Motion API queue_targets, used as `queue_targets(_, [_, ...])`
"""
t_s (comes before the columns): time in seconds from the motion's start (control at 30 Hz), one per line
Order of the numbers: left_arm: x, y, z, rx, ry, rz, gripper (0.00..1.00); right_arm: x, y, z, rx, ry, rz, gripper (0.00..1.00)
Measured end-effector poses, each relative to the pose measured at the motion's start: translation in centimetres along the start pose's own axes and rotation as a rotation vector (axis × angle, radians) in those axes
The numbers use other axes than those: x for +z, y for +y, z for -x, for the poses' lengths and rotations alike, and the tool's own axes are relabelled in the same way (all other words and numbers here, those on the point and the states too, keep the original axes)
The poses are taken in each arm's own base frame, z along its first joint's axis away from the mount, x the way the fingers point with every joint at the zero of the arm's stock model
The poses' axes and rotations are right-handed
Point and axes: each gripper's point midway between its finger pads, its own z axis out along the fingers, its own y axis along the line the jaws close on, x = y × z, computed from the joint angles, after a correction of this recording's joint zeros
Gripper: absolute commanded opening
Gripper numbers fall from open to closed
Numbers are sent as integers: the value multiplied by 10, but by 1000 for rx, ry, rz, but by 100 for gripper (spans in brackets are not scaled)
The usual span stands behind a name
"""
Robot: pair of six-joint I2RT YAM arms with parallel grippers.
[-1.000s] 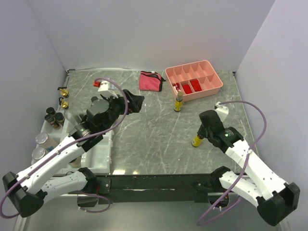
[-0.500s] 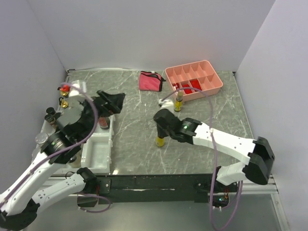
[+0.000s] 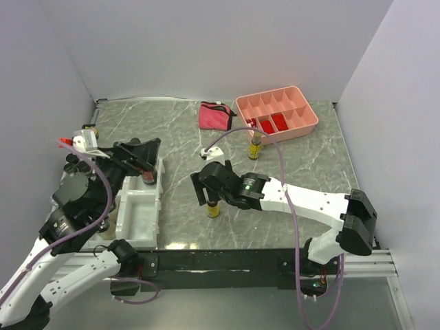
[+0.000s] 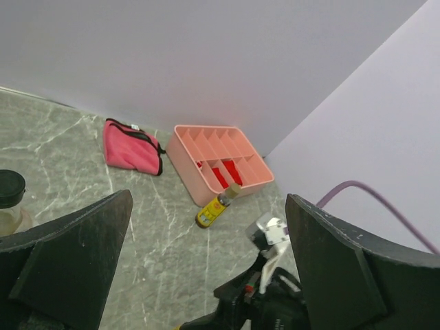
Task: Organize the condiment bottles
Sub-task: Place the bottle at the center of the board.
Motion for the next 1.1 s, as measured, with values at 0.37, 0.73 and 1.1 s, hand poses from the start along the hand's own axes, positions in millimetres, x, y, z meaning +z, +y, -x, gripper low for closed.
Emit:
queue_targets(0.37, [24, 7, -41, 76, 132, 51, 99, -62, -13, 32, 105, -174, 99, 100])
queue_targets(0.73, [54, 26, -114, 185, 378, 166, 86, -84, -55, 19, 163, -261, 30, 100])
queue_targets(1.1, [27, 2, -252, 368, 724, 113, 81, -112, -120, 0, 276, -401, -72, 90])
